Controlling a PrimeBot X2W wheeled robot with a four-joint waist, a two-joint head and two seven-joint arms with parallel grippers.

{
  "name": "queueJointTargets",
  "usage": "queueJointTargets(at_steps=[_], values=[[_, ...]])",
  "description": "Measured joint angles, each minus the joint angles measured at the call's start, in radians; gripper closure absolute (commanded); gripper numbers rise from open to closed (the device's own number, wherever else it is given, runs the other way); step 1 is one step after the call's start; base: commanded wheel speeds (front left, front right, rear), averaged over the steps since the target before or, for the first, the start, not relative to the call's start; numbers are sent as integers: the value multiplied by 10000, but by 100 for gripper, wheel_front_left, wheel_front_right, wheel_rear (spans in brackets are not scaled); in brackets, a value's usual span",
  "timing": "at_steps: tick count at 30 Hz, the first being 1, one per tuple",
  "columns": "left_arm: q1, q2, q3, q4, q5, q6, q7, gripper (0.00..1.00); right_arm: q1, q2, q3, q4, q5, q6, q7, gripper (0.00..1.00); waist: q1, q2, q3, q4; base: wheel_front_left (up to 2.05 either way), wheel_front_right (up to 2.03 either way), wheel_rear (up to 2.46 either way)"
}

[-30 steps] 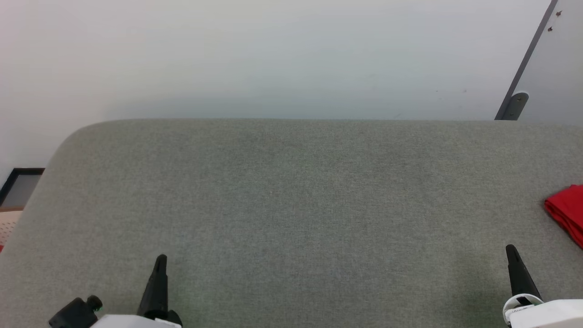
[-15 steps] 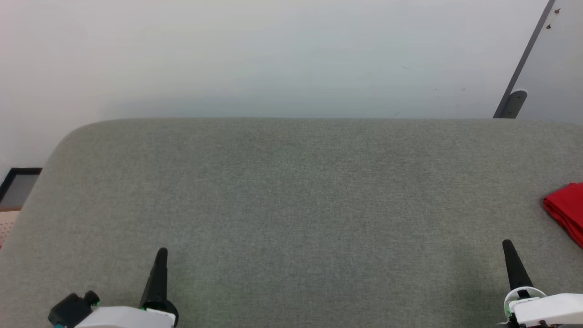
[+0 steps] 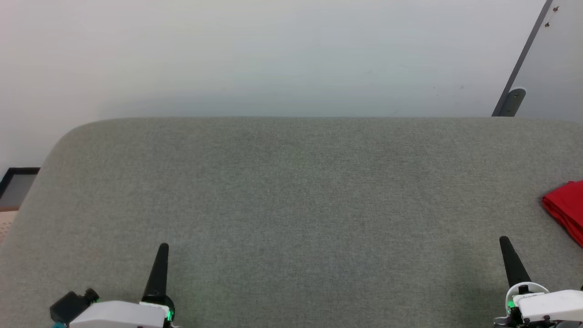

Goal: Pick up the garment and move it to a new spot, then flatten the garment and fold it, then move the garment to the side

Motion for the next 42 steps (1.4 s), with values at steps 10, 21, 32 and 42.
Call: queueJointTargets(at_steps=[10, 21, 32, 42], values=[[-167, -44, 69, 96, -871, 0, 234, 100, -114, 123, -88, 27, 805, 0, 234, 100, 0, 1, 30, -31, 0, 0, 0], [-344, -79, 142, 188, -1732, 0, 481, 100, -220, 230, -165, 50, 1544, -2, 479, 100, 0, 0, 64, -65, 0, 0, 0], [-529, -111, 211, 290, -2558, 0, 738, 100, -354, 334, -242, 71, 2230, -2, 702, 100, 1, 0, 97, -99, 0, 0, 0], [-642, -148, 278, 362, -3225, 0, 926, 100, -431, 431, -316, 90, 2807, -2, 894, 100, 0, 0, 127, -130, 0, 0, 0]])
